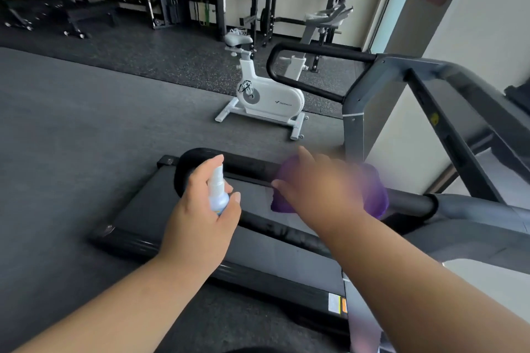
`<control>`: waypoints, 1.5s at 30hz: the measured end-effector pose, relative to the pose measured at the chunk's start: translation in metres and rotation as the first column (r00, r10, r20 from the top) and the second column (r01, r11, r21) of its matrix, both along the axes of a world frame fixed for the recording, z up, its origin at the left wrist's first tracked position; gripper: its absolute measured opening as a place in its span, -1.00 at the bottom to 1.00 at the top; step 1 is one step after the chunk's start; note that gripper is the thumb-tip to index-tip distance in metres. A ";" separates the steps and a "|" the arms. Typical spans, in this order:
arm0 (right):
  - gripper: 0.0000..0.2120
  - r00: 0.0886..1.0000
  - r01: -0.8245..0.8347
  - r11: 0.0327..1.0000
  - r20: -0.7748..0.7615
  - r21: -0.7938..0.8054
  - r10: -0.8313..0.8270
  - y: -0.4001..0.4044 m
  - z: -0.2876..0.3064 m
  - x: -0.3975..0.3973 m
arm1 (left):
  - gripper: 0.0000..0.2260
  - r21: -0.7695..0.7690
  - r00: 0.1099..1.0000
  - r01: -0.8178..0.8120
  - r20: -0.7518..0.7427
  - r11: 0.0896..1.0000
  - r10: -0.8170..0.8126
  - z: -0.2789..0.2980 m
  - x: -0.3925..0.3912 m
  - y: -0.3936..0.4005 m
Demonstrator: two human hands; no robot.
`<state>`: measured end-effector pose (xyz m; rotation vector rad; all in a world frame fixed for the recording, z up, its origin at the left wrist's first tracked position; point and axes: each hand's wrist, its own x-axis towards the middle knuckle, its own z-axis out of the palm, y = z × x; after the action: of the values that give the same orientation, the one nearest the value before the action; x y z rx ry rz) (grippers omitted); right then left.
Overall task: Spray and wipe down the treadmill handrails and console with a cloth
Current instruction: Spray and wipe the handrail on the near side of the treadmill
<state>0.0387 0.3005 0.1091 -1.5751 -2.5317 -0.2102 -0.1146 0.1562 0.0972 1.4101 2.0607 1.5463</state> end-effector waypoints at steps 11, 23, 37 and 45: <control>-0.23 0.997 -0.076 0.982 0.034 0.176 0.071 -0.010 -0.021 -0.093 | -0.43 0.007 0.999 0.034 0.019 0.999 -0.034 -0.005 -0.077 -0.002; -0.31 0.998 -0.070 0.993 0.011 0.098 0.069 -0.024 -0.018 -0.181 | -0.44 -0.098 0.985 0.171 0.054 0.980 -0.166 -0.004 -0.202 -0.002; -0.46 0.995 0.093 0.981 0.003 0.170 -0.095 -0.044 -0.038 -0.233 | -0.42 -0.150 0.910 0.405 0.160 0.902 -0.382 -0.024 -0.250 -0.005; -0.38 0.967 -0.102 0.985 0.246 0.142 0.065 -0.038 -0.031 -0.232 | -0.46 -0.068 0.897 0.431 0.137 0.900 -0.420 -0.033 -0.261 -0.002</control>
<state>-0.1933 0.2620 0.0784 -1.4596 -2.6771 -0.6061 -0.3759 0.1543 0.0642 1.5593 1.5932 1.2931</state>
